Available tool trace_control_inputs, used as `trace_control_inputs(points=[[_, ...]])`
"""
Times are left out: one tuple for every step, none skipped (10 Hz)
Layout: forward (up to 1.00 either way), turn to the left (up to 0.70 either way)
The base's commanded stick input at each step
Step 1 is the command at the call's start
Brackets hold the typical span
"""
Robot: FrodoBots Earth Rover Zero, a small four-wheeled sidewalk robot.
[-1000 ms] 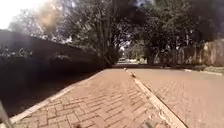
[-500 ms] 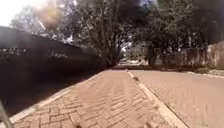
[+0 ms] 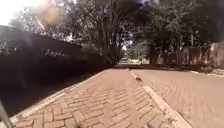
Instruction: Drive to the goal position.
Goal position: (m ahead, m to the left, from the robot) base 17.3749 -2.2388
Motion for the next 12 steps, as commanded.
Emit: trace_control_inputs(points=[[0.70, 0.00], [0.70, 0.00], [0.70, 0.00], [0.70, 0.00], [0.70, 0.00], [0.70, 0.00], [0.70, 0.00], [0.70, -0.04], [0.70, -0.32], [0.70, -0.35], [0.70, -0.35], [0.70, -0.35]])
